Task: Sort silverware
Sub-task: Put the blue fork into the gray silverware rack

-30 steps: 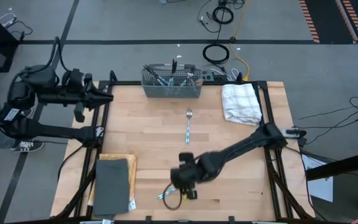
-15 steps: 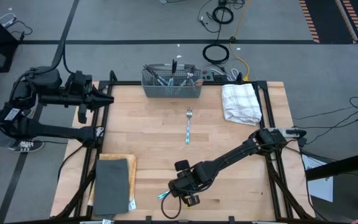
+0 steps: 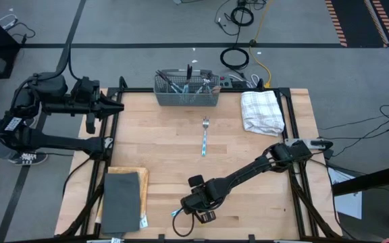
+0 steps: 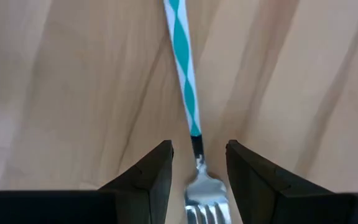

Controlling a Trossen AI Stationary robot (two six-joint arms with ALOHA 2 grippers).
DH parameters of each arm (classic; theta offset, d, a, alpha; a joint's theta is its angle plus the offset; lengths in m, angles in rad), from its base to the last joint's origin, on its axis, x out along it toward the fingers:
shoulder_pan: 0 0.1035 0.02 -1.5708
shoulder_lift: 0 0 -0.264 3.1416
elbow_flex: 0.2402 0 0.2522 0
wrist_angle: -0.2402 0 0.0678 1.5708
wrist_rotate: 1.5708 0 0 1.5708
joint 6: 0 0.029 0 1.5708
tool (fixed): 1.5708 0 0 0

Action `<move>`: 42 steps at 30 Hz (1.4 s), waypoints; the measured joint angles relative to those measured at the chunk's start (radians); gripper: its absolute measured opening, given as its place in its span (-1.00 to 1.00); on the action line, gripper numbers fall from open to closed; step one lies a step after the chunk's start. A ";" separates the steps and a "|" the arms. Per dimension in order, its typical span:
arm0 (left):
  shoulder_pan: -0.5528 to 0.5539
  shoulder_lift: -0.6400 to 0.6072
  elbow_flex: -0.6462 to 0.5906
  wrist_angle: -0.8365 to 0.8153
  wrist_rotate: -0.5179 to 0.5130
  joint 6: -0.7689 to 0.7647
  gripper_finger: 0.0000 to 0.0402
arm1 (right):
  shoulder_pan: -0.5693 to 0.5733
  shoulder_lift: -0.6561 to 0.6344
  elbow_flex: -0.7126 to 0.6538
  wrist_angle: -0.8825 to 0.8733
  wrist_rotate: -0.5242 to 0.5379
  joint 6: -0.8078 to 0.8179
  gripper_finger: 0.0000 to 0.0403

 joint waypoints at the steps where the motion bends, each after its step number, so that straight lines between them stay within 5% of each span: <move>1: 0.000 0.000 0.000 -0.004 -0.002 0.001 -0.70 | 0.000 0.007 0.000 0.002 0.000 0.000 -0.30; 7: 0.000 0.000 0.000 -0.030 -0.008 0.025 -0.70 | -0.003 0.049 0.004 -0.022 0.006 0.027 -0.35; 14: 0.000 0.000 0.000 -0.031 -0.036 0.050 -0.70 | -0.021 0.102 0.010 -0.070 -0.006 0.232 -0.93; 20: 0.000 0.000 0.000 -0.031 -0.055 0.050 -0.70 | -0.030 0.078 0.028 -0.097 0.018 0.399 -0.98; 33: 0.000 0.000 0.000 -0.031 -0.054 0.049 -0.70 | -0.136 -0.017 0.464 -0.717 0.449 0.373 -1.00; 42: 0.000 -0.001 0.000 -0.040 -0.083 0.051 -0.70 | -0.383 -0.225 0.439 -0.726 0.612 0.277 -1.00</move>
